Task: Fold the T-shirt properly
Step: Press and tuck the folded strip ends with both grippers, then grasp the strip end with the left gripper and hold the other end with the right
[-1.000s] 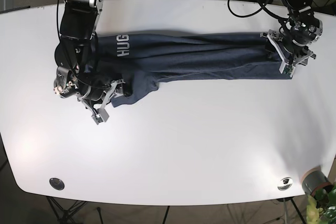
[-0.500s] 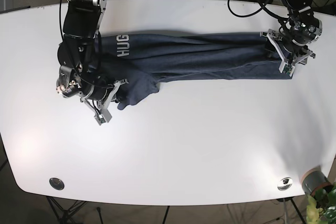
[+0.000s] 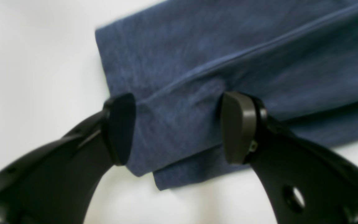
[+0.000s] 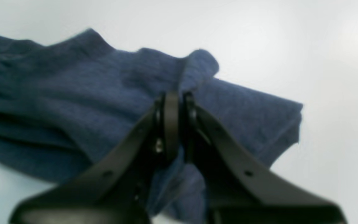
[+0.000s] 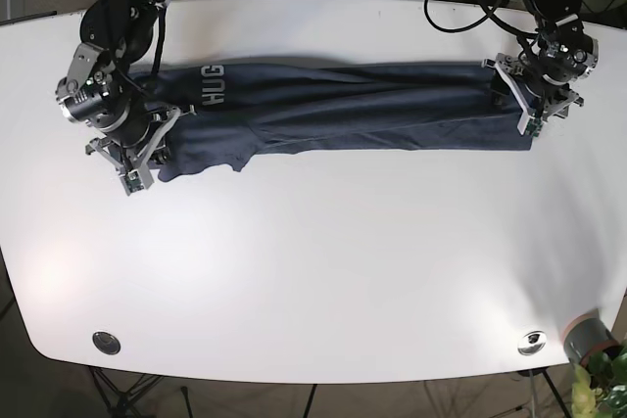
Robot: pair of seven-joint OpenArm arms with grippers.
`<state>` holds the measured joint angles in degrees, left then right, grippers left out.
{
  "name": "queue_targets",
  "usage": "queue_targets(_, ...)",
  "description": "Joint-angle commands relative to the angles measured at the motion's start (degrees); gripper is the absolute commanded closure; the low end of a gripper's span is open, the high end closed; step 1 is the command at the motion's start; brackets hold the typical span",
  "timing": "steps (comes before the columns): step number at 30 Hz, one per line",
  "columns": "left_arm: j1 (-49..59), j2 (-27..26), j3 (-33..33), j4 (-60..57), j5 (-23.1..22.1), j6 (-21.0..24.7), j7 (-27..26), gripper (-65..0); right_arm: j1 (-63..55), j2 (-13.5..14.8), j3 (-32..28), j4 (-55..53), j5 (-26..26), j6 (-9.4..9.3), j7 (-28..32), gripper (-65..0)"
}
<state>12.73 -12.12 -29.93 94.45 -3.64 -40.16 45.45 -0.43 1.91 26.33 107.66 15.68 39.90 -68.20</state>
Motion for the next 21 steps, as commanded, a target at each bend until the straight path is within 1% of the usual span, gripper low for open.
queue_targets(1, -0.3, -1.2, -0.4, -0.3, -0.1, 0.2, -0.5, -38.5, -0.9, 0.2, 0.2, 4.3, 0.9, 0.1, 0.2, -2.9)
queue_targets(10, -0.3, -1.3, -0.4, -0.3, -0.1, 0.2, -0.5, -38.5, -6.7, 0.2, 0.3, 5.0, 0.7, 0.1, 0.7, -3.5)
queue_targets(12, -0.3, -1.3, -0.4, -0.3, -0.1, 0.2, -0.5, -38.5, -8.0, 0.2, 1.7, 5.0, 0.6, 0.1, 2.5, -3.6)
queue_targets(14, -0.3, -1.3, -0.4, -0.3, -0.1, 0.2, -0.5, -38.5, -9.0, 0.2, 2.8, 4.8, 0.4, 0.1, 4.3, -7.6)
queue_targets(16, -0.3, -1.3, -0.4, -0.3, -0.1, 0.2, -0.5, -38.5, -9.6, 0.3, 3.7, 3.9, 0.4, 0.1, 6.0, -18.5)
queue_targets(18, -0.4, -1.3, -0.4, -0.3, -0.2, 0.2, -0.5, -38.5, -9.7, 0.4, 5.3, 3.7, 0.4, 0.1, 6.9, -33.3)
queue_targets(19, -0.5, -1.3, -0.4, -0.1, -0.4, 0.2, -0.5, -38.5, -9.7, 0.4, 6.6, 3.8, 0.6, 0.1, 6.9, -43.0)
queue_targets(20, -0.7, -1.3, -0.4, 0.0, -0.4, 0.2, -0.5, -38.5, -9.8, 0.4, 7.3, 3.9, 0.9, 0.1, 7.0, -49.9)
queue_targets(21, -1.2, -1.3, -0.5, 0.3, -0.4, 0.2, -0.4, -38.5, -9.8, 0.5, 7.6, 4.4, 0.9, 0.1, 7.0, -54.4)
